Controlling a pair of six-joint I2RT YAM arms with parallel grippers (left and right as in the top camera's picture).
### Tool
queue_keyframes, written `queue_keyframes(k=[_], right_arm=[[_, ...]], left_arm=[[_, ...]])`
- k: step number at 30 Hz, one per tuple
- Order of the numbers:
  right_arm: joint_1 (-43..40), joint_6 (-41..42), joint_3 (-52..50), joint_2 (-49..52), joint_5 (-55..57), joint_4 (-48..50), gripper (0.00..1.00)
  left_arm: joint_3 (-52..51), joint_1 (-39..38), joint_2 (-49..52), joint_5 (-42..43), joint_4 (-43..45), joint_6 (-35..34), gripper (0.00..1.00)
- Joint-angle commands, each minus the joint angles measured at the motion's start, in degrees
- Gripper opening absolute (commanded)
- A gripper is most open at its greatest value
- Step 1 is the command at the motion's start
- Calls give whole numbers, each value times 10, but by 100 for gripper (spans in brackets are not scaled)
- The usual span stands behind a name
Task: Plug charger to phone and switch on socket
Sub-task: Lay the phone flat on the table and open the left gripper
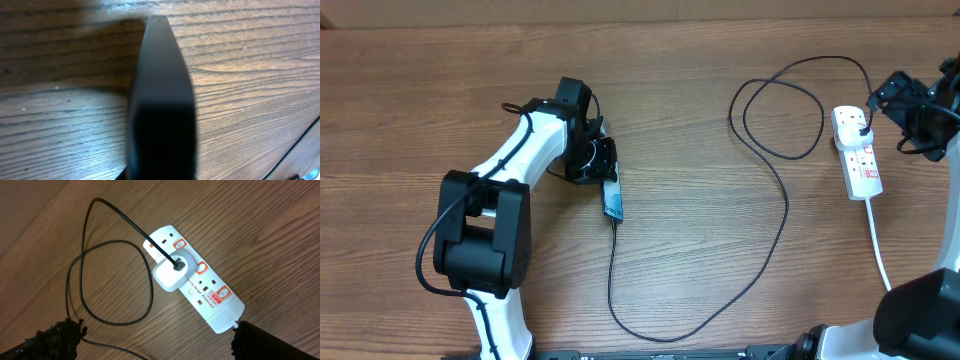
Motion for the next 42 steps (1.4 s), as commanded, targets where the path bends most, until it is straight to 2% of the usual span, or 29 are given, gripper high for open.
queue_keyframes(k=[1,6,10,16,19,25,29,31,36,37,40,42], right_arm=[[-2,-3,8,-17,1,2,100],[-2,-3,8,-18,1,2,100],[-2,-3,8,-18,1,2,100],[-2,-3,8,-18,1,2,100],[-2,-3,8,-18,1,2,100],[-2,-3,8,-18,1,2,100],[-2,-3,8,-18,1,2,100],[-2,-3,8,-18,1,2,100],[-2,-3,8,-18,1,2,100],[-2,-3,8,-18,1,2,100],[-2,-3,8,-18,1,2,100],[-2,-3,8,-18,1,2,100]], left_arm=[[0,-14,1,2,1,11,7],[0,-26,1,-13,3,11,7],[0,-37,1,-30,2,7,14],[0,-42,1,-32,2,6,16],[0,-41,1,-32,1,7,26],[0,-41,1,-32,-2,7,21],[0,-41,1,-32,-2,7,21],[0,-41,1,-32,-2,7,16],[0,-41,1,-39,-2,7,13],[0,-41,1,-41,-2,7,13],[0,-41,1,-42,-2,7,24],[0,-41,1,-42,-2,7,24]])
